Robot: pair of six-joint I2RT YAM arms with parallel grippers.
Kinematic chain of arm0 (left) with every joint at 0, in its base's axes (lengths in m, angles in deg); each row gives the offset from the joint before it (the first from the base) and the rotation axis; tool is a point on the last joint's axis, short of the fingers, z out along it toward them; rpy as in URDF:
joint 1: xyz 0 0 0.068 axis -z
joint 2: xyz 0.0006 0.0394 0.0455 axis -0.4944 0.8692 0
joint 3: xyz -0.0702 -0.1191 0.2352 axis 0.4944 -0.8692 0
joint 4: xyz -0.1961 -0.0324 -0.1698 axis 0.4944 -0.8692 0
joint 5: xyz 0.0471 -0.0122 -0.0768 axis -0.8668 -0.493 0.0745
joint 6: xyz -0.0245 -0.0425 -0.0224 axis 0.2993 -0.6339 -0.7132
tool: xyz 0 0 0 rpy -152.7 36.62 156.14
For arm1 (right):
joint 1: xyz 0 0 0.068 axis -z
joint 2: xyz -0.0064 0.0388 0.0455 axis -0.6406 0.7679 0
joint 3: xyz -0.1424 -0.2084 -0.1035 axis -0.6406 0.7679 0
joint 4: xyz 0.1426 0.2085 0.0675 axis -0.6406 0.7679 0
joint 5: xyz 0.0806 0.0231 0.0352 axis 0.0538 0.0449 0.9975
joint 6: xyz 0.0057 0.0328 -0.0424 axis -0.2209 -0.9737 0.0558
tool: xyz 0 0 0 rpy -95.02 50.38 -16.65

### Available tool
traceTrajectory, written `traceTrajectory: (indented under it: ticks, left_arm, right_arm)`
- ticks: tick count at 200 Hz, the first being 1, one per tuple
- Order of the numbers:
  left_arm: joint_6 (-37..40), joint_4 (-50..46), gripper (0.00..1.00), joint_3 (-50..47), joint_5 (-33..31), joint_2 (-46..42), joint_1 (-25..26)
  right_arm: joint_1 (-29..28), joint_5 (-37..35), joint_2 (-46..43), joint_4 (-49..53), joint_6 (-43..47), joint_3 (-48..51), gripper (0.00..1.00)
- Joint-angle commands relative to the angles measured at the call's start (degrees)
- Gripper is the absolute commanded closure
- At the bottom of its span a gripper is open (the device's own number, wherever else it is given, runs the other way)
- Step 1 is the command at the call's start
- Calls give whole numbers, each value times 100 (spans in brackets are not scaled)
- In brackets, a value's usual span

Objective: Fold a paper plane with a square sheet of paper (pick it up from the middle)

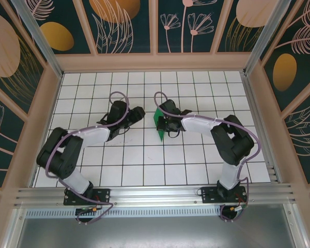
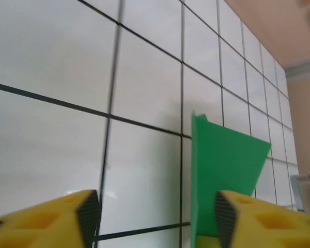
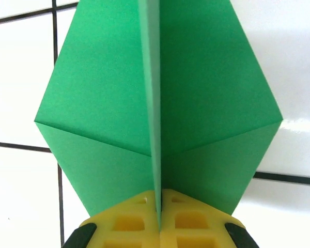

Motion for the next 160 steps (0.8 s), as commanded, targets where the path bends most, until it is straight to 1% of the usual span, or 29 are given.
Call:
traceTrajectory:
  ticks: [1,20,42,75,90,109,160]
  left_arm:
    - [273,-1054,27,-80,-1181,-256,-24]
    - [238,-1194,19,-165,-1522,-390,-31]
    - [209,-1241,11,-210,-1682,-435,-35]
    - [233,-1296,4,-219,-1767,-398,-34]
    - [240,-1289,2,-220,-1731,-368,-35]
    - [253,-1266,2,-224,-1672,-319,-37]
    - [258,-1233,2,-188,-1528,-187,-33]
  right_arm:
    - [108,-315,243,530,441,-340,98]
    - [165,-489,412,637,514,-493,97]
    - [176,-621,618,757,553,-703,96]
    - [168,-640,869,811,502,-874,91]
    - [167,-625,921,793,457,-883,88]
    - [159,-607,983,772,387,-871,86]
    - [120,-630,1139,718,203,-763,87]
